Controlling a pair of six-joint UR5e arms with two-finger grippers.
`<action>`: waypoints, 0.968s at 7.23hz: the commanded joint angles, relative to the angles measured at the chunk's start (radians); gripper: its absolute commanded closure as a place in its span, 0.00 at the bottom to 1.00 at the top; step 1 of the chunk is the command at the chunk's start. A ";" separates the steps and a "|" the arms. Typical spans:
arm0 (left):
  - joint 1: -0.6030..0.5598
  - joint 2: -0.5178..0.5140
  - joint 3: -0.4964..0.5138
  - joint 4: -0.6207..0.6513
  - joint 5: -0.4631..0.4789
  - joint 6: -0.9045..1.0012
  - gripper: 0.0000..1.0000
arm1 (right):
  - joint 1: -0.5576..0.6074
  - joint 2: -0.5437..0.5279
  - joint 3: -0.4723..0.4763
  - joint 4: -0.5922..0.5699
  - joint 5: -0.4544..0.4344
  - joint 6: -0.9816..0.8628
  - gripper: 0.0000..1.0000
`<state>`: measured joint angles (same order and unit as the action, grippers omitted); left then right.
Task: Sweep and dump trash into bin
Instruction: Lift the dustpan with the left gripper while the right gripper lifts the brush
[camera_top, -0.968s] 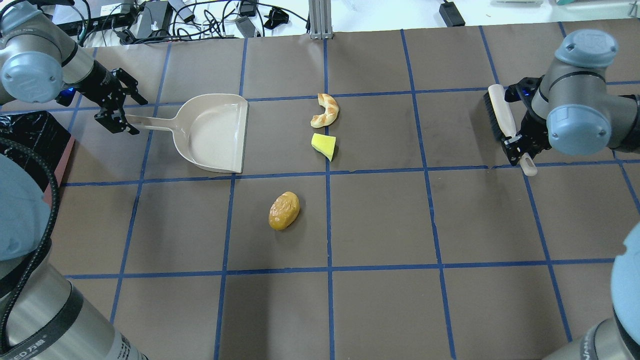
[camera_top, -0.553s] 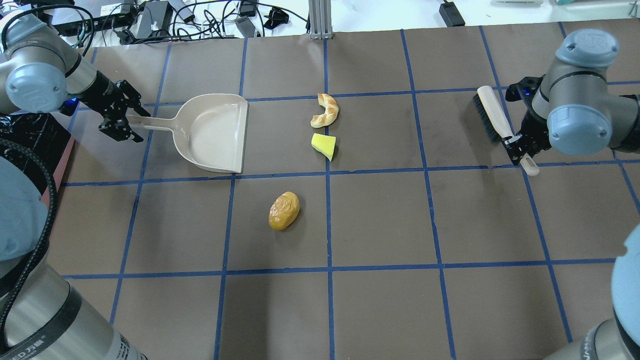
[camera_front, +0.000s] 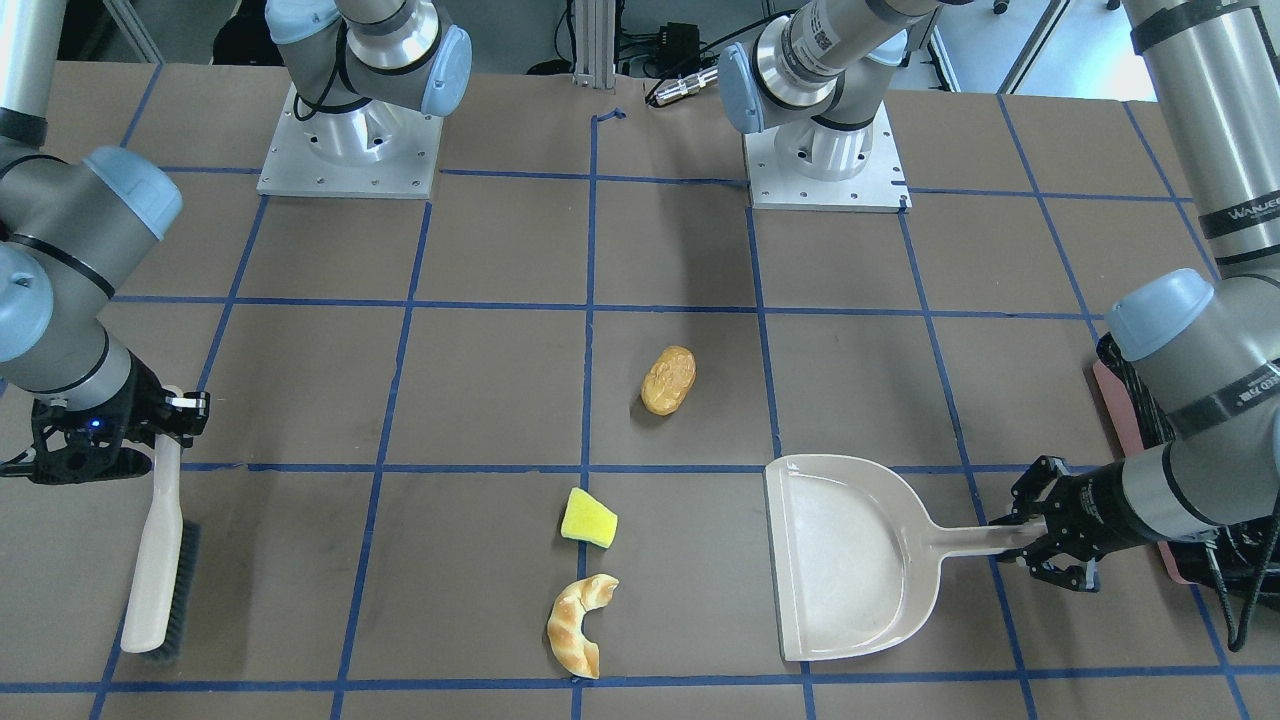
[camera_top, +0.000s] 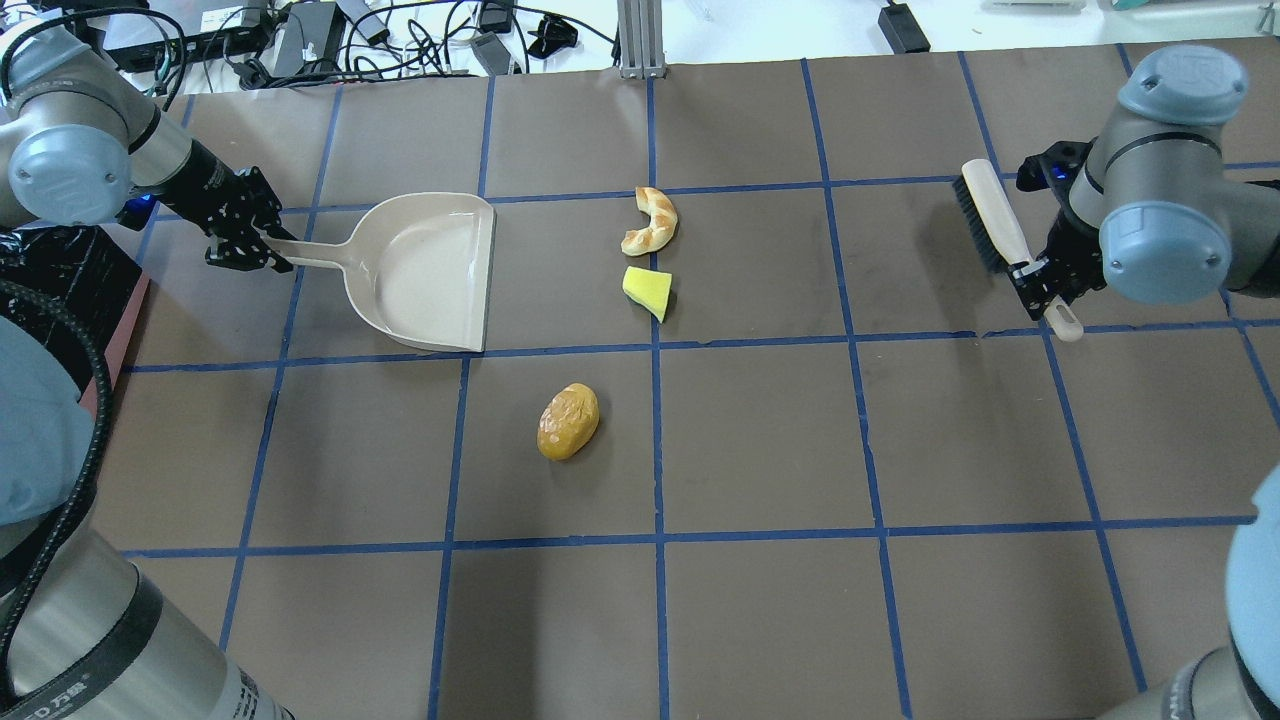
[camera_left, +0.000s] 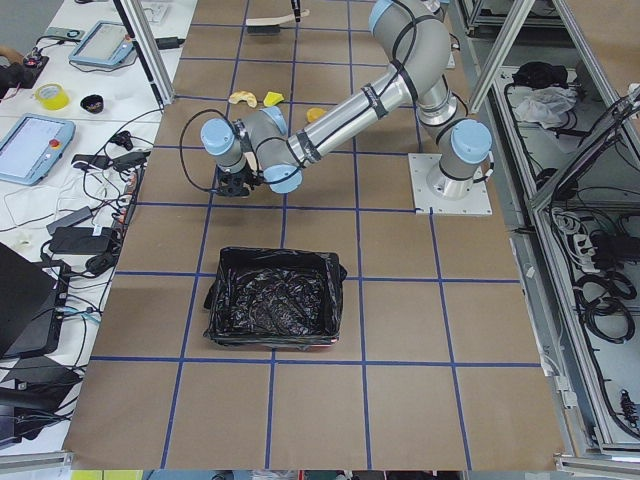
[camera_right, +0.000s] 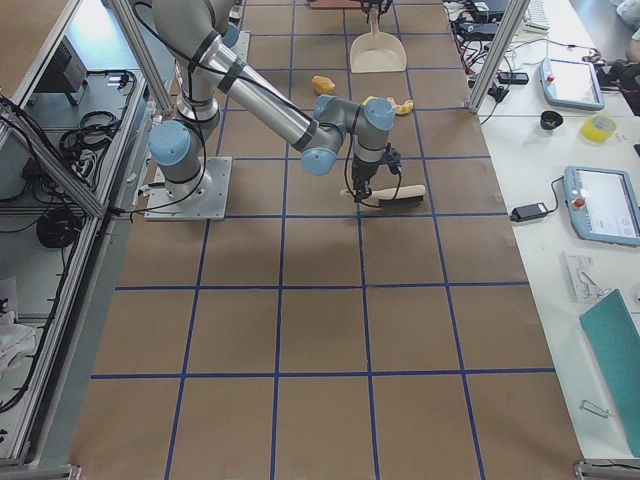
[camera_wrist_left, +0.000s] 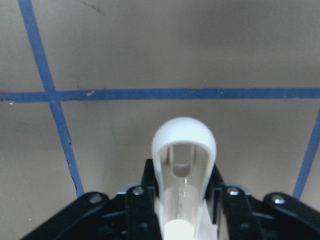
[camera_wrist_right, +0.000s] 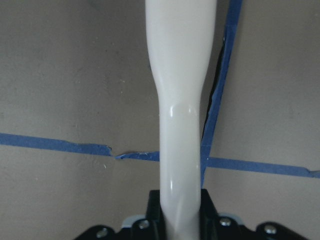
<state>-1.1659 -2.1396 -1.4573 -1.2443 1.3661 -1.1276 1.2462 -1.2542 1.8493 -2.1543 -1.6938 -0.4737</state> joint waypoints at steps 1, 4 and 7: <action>-0.005 -0.011 0.008 0.057 -0.004 -0.015 1.00 | 0.027 -0.017 -0.041 0.037 -0.009 0.038 0.82; -0.072 -0.011 0.107 -0.039 0.058 -0.148 1.00 | 0.180 -0.025 -0.097 0.100 -0.077 0.136 0.89; -0.147 -0.020 0.158 -0.084 0.082 -0.202 1.00 | 0.314 -0.083 -0.108 0.183 0.006 0.298 0.93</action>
<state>-1.2828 -2.1569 -1.3105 -1.3171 1.4333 -1.3046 1.5184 -1.3231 1.7443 -2.0059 -1.7495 -0.2671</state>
